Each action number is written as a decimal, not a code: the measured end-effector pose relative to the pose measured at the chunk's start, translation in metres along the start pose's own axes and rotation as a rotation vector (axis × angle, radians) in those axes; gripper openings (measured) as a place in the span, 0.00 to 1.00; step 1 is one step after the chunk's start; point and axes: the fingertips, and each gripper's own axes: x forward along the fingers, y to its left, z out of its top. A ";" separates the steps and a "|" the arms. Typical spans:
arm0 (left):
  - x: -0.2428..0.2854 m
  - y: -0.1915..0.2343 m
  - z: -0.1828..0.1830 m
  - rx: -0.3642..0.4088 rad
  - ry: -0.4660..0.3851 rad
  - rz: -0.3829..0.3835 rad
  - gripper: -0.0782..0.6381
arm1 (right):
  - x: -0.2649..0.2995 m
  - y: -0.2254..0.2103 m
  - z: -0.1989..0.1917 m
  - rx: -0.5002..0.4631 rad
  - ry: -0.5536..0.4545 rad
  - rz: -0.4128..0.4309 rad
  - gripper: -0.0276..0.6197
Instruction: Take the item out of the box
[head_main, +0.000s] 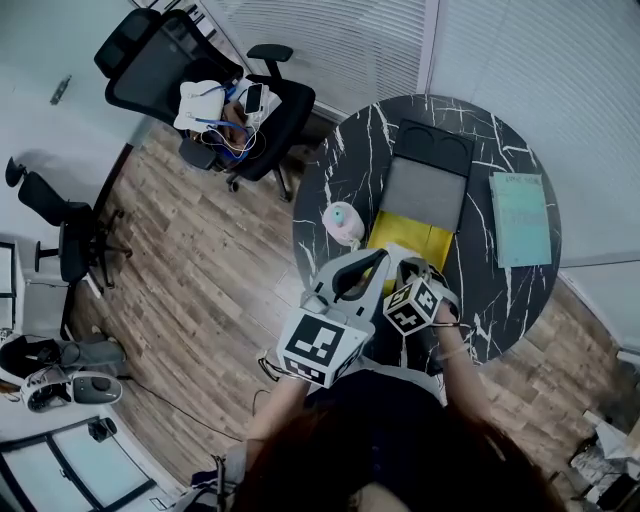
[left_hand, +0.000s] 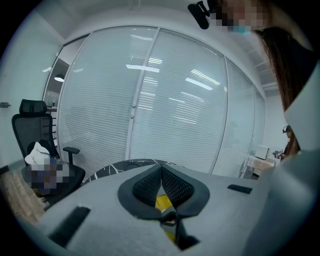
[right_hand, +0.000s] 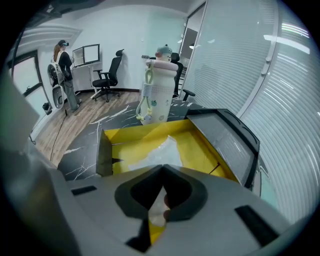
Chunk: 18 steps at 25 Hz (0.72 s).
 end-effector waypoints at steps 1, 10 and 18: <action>-0.001 -0.001 0.001 0.003 -0.003 -0.001 0.15 | -0.001 0.000 0.001 0.001 -0.002 -0.005 0.08; -0.017 -0.005 0.008 0.019 -0.034 -0.004 0.15 | -0.022 -0.005 0.011 0.034 -0.041 -0.054 0.08; -0.034 -0.014 0.010 0.032 -0.054 -0.012 0.15 | -0.040 -0.001 0.013 0.050 -0.062 -0.090 0.08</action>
